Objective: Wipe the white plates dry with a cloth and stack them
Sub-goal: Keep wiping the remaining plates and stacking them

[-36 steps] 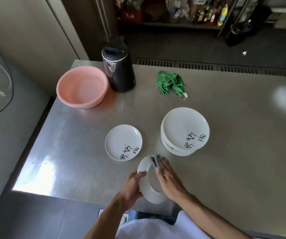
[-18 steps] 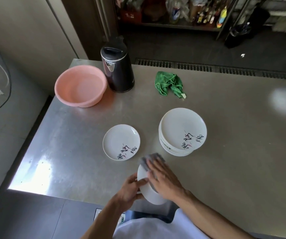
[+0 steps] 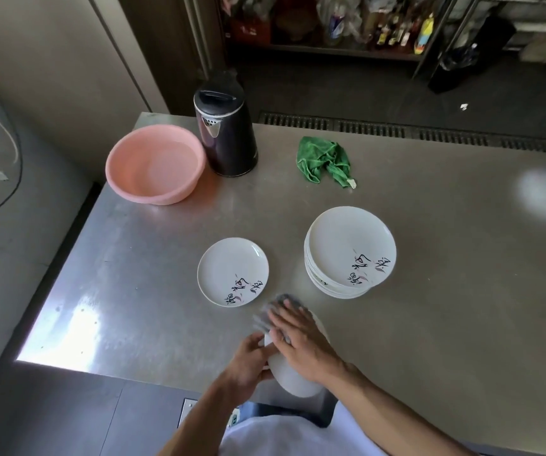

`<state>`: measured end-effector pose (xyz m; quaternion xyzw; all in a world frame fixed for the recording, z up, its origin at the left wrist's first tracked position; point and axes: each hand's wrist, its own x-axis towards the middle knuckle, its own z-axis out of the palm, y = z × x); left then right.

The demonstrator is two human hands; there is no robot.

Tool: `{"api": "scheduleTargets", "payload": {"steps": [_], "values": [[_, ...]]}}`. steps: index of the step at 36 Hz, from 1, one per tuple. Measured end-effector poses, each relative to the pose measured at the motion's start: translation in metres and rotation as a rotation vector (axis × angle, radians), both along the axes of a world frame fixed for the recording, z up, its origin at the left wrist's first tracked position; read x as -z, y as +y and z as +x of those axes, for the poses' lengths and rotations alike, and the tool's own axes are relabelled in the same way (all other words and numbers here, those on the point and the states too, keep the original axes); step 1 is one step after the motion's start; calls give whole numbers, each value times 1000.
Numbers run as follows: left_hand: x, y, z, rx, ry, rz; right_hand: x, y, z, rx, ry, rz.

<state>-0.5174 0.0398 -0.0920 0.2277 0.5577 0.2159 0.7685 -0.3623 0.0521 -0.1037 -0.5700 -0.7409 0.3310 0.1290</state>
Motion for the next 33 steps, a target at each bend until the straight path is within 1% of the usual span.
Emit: {"api": "scheduleTargets", "payload": {"steps": [1, 3, 4, 6, 7, 8, 10, 11, 13, 14, 16, 17, 19, 22, 25, 27, 29, 31, 32, 33], "values": [[1, -1, -1, -6, -4, -10, 3, 3, 3, 82, -46, -27], [1, -1, -1, -17, -11, -22, 5, 9, 7, 255, -78, -181], [1, -1, -1, -20, -13, -26, 7, 10, 7, 256, -102, -207], [3, -1, 0, -26, -15, -30, 6, 6, 5, 88, -139, -72], [3, -1, 0, -26, -11, -26, 5, 1, 3, -15, -115, -16], [4, -2, 0, -23, -5, -20, 3, -4, 3, -94, -70, -4], [4, -2, 0, -20, 6, -12, 2, -9, 6, -174, -35, 8], [4, -2, 1, -27, 1, -16, 3, -9, 9, -156, -57, 10], [5, -2, 2, -62, -23, -37, 8, -3, 16, 8, -147, -11], [6, -2, 2, -87, -31, -47, 9, 1, 20, 123, -191, -85], [8, -1, 2, -142, -26, -64, 6, 8, 24, 296, -180, -243], [9, 0, 2, -158, -17, -62, 4, 8, 25, 316, -148, -270], [7, 3, 2, -142, 13, -37, -4, 7, 23, 256, -82, -237], [4, 8, 1, -92, 43, -9, -18, 5, 15, 119, 26, -92], [3, 9, 0, -37, 61, 23, -21, 2, 4, -85, 44, 25], [2, 8, -1, 11, 51, 57, -18, -2, 1, -159, 42, 23], [2, 8, -2, 11, 40, 44, -12, -1, 1, -160, -33, 55], [2, 9, -3, -22, 40, -6, -5, 3, 6, -16, -108, 57], [2, 9, -2, -34, 36, -24, -4, 7, 9, 63, -154, -1], [2, 9, -2, -39, 34, -31, -2, 9, 11, 91, -217, -51]]}}
